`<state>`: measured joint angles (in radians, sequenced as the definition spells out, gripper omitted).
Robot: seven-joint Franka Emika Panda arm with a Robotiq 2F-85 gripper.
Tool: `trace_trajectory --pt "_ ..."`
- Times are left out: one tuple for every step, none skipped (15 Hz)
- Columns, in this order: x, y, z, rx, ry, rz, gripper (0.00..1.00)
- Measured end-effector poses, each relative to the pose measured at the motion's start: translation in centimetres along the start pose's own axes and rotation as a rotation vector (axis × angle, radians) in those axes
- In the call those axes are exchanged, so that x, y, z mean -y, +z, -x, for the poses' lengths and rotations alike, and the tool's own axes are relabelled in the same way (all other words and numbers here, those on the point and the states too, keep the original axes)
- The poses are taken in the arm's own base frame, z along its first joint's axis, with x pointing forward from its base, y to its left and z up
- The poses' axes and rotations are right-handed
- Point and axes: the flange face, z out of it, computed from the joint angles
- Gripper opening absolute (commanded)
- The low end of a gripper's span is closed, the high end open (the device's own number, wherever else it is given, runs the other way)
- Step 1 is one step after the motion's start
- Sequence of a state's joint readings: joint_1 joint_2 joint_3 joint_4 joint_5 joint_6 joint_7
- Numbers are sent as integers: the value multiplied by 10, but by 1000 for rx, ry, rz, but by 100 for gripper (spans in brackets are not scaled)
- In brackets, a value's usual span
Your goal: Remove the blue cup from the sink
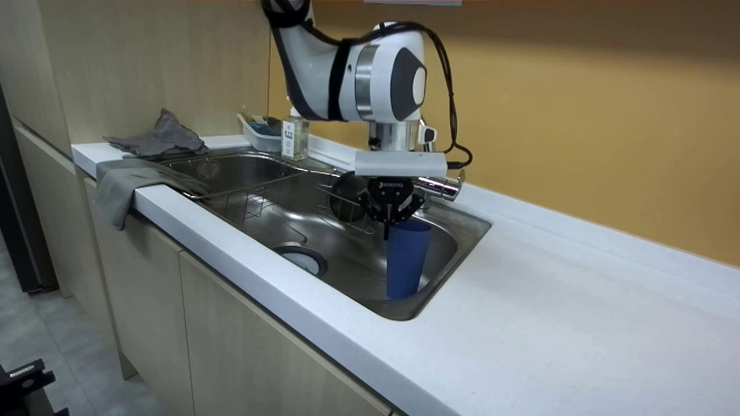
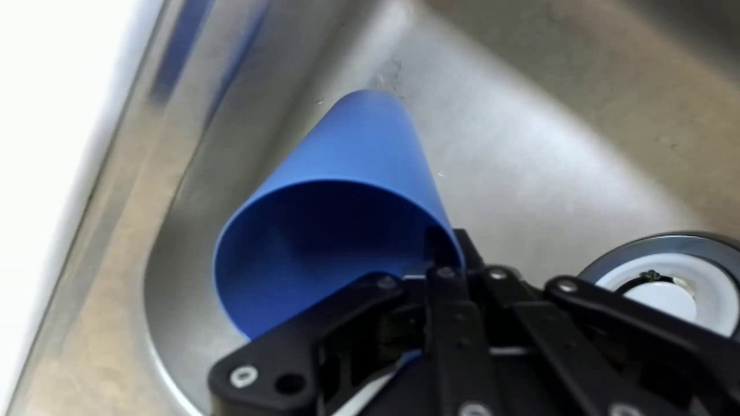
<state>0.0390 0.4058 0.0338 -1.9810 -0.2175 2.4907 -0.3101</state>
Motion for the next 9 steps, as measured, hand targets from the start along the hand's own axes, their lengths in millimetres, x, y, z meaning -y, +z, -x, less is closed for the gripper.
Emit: trace_trajectory --pt "-2 -14 0 -1 -1 4 1" --pt "-4 -29 1 0 -1 8 1" --pt "-7 -44 3 2 1 8 1" --pt "-11 -58 6 5 8 4 1" --pt "-16 -71 10 7 20 -3 1" --pt "-22 -82 15 8 32 -17 1" --pt "-28 -92 21 6 45 -35 1" --pt "-35 -101 27 1 60 -55 1" --pt "-43 -109 34 -6 78 -75 1"
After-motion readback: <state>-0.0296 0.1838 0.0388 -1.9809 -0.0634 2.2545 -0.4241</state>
